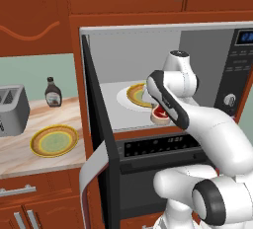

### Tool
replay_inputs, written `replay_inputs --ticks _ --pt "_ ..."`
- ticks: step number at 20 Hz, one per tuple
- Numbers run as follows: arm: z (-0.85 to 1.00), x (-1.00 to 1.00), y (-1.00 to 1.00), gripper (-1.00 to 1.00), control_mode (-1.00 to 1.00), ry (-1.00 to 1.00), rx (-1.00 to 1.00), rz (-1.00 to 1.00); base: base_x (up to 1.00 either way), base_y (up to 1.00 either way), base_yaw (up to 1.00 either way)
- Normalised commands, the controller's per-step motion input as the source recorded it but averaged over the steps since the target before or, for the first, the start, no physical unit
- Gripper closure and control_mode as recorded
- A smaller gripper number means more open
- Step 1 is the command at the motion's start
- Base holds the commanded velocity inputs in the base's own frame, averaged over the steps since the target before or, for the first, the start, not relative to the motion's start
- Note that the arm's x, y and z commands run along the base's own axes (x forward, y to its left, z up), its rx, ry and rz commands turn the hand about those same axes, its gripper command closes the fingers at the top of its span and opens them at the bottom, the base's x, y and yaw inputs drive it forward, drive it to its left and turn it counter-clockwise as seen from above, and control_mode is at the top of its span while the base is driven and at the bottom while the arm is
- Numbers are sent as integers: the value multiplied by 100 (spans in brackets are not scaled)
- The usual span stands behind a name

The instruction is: Pick the steak from the microwave and place it on plate located on the counter.

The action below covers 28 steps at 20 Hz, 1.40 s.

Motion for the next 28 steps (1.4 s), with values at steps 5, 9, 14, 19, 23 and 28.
replay_inputs --ticks 5,9,14,19,23,28 --pt "0 -19 -24 100 -100 -5 -2 20 0 0 0" --pt "10 -7 -25 100 -100 0 0 19 0 0 0" --pt "3 -5 0 100 -100 0 0 8 0 0 0" --pt "16 -32 7 100 -100 0 -1 0 0 0 0" --pt "25 -43 0 100 -100 0 0 0 0 0 0" --pt "17 -19 -15 100 -100 0 -1 0 0 0 0"
